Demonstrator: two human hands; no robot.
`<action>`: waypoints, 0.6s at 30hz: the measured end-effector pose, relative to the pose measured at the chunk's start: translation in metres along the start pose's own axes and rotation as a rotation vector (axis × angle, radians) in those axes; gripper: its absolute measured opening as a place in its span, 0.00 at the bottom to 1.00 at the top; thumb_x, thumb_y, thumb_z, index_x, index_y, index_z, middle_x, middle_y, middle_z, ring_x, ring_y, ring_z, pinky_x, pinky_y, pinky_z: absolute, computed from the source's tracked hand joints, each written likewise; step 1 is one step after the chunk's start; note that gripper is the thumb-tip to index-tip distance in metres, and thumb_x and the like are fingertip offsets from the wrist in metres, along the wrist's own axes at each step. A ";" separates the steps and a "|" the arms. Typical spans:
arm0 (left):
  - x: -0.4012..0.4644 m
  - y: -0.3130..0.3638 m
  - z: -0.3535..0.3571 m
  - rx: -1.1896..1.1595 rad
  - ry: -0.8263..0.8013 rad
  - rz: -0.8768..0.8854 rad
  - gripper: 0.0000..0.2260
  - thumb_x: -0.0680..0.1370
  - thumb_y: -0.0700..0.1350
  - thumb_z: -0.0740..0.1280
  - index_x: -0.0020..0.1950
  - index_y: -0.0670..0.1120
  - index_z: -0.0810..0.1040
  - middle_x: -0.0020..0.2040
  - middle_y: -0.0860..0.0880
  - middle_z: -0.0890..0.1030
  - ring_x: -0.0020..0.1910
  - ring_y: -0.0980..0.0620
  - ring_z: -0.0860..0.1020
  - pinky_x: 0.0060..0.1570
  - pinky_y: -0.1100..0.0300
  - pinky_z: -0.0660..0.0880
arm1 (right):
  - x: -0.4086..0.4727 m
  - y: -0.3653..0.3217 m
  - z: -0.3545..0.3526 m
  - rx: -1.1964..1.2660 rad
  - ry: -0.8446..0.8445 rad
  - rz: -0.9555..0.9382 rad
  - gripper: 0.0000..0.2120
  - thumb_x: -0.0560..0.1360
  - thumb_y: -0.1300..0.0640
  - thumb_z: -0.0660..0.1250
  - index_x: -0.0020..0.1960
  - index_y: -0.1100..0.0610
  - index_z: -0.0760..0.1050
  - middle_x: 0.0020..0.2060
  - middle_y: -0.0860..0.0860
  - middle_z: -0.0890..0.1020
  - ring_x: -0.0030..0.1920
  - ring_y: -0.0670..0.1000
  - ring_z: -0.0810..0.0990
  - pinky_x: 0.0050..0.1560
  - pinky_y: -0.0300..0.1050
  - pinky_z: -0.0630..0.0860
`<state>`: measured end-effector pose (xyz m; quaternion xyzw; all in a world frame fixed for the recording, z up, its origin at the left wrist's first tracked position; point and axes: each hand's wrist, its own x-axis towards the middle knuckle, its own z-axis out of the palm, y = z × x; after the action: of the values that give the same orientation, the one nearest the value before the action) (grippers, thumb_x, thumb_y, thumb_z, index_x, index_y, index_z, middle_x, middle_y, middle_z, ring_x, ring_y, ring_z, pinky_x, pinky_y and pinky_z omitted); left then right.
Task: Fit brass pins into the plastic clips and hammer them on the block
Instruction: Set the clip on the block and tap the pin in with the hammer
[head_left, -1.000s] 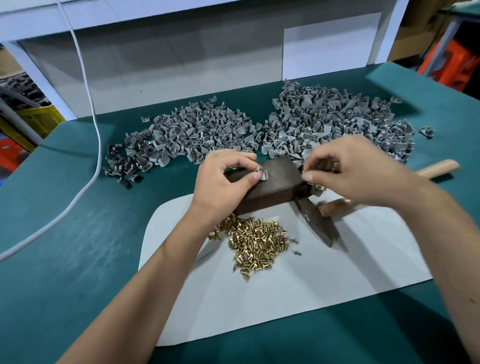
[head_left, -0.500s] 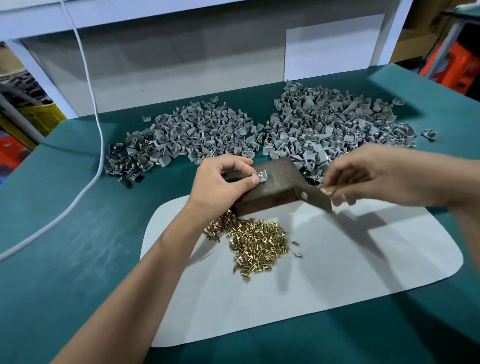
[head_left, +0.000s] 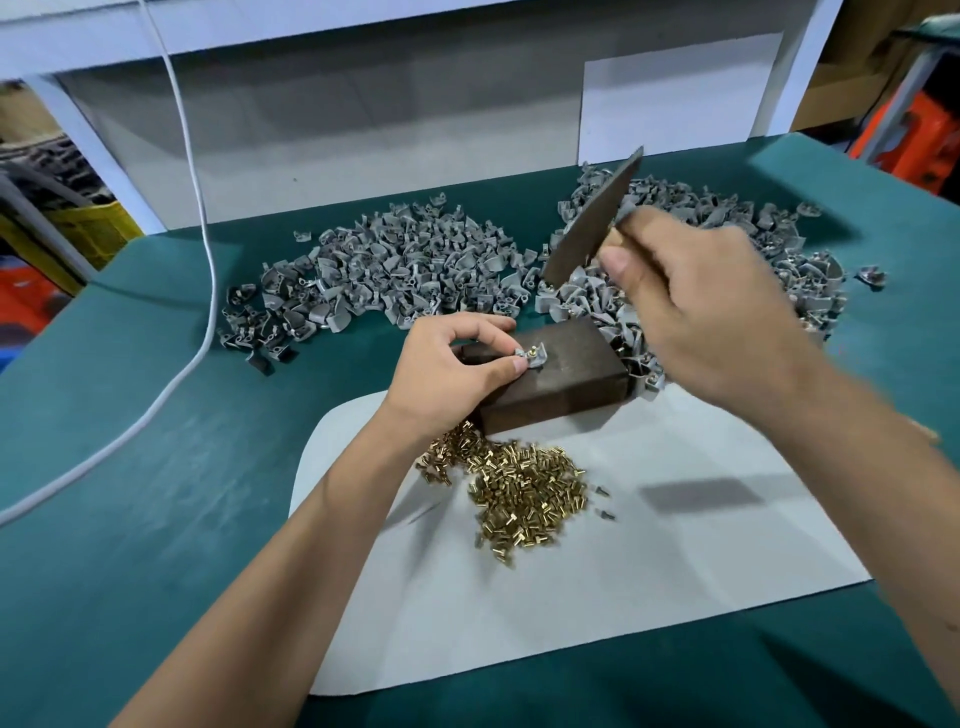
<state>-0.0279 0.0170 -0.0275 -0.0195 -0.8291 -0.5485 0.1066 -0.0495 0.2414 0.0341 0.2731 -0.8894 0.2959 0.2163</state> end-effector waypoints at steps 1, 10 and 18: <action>0.000 0.000 0.000 -0.014 -0.005 -0.007 0.04 0.72 0.36 0.78 0.42 0.44 0.87 0.56 0.49 0.85 0.53 0.60 0.83 0.53 0.67 0.76 | -0.002 -0.004 0.005 -0.038 -0.039 0.002 0.14 0.84 0.44 0.54 0.54 0.52 0.73 0.30 0.49 0.76 0.28 0.52 0.72 0.32 0.45 0.64; -0.001 0.003 0.000 -0.055 -0.023 -0.033 0.05 0.71 0.36 0.79 0.40 0.45 0.87 0.57 0.47 0.85 0.56 0.56 0.84 0.63 0.51 0.78 | -0.002 -0.014 0.009 -0.147 -0.028 0.011 0.11 0.84 0.45 0.55 0.54 0.50 0.71 0.29 0.46 0.72 0.28 0.56 0.72 0.32 0.46 0.67; -0.001 0.003 -0.001 -0.055 -0.030 -0.022 0.04 0.71 0.35 0.79 0.41 0.43 0.87 0.56 0.46 0.85 0.57 0.57 0.83 0.60 0.58 0.78 | 0.001 -0.017 0.008 -0.234 -0.066 0.007 0.10 0.85 0.45 0.55 0.52 0.50 0.70 0.35 0.54 0.80 0.34 0.61 0.78 0.36 0.50 0.73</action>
<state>-0.0264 0.0174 -0.0247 -0.0214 -0.8153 -0.5720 0.0875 -0.0418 0.2240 0.0355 0.2525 -0.9255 0.1815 0.2163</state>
